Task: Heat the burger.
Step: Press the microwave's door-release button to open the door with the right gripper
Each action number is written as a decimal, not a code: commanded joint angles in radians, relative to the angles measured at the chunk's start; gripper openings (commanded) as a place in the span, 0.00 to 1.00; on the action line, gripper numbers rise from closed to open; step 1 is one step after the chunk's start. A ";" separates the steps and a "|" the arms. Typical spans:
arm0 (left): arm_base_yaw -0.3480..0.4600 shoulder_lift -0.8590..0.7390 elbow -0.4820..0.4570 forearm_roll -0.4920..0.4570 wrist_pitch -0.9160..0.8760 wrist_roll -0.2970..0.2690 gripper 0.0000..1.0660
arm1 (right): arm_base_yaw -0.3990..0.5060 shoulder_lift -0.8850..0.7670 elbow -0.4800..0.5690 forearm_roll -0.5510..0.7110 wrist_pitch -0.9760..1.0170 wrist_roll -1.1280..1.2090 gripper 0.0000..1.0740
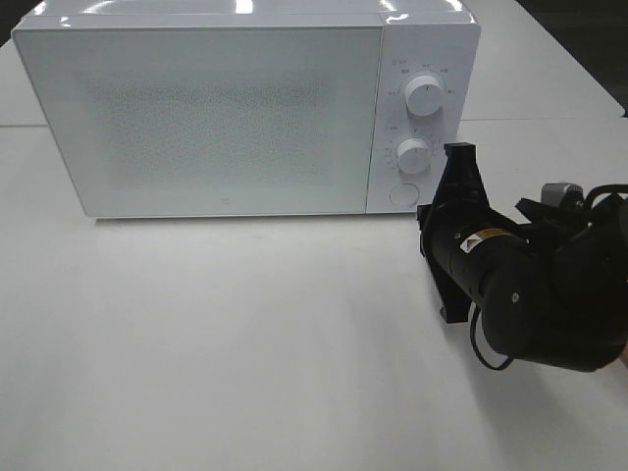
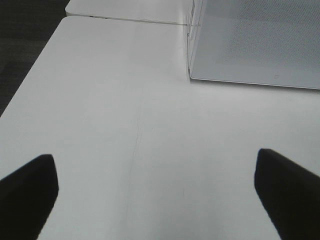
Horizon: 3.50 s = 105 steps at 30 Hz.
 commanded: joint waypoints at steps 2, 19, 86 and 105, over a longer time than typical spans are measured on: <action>0.001 -0.022 0.002 0.003 -0.008 -0.001 0.94 | -0.032 0.030 -0.049 -0.039 0.034 0.003 0.00; 0.001 -0.022 0.002 0.003 -0.008 -0.001 0.94 | -0.117 0.145 -0.192 -0.080 0.094 0.021 0.00; 0.001 -0.022 0.002 0.003 -0.008 0.002 0.94 | -0.189 0.283 -0.482 -0.116 -0.129 -0.017 0.00; 0.001 -0.022 0.002 0.003 -0.008 0.002 0.94 | -0.186 0.273 -0.471 -0.121 -0.075 -0.026 0.00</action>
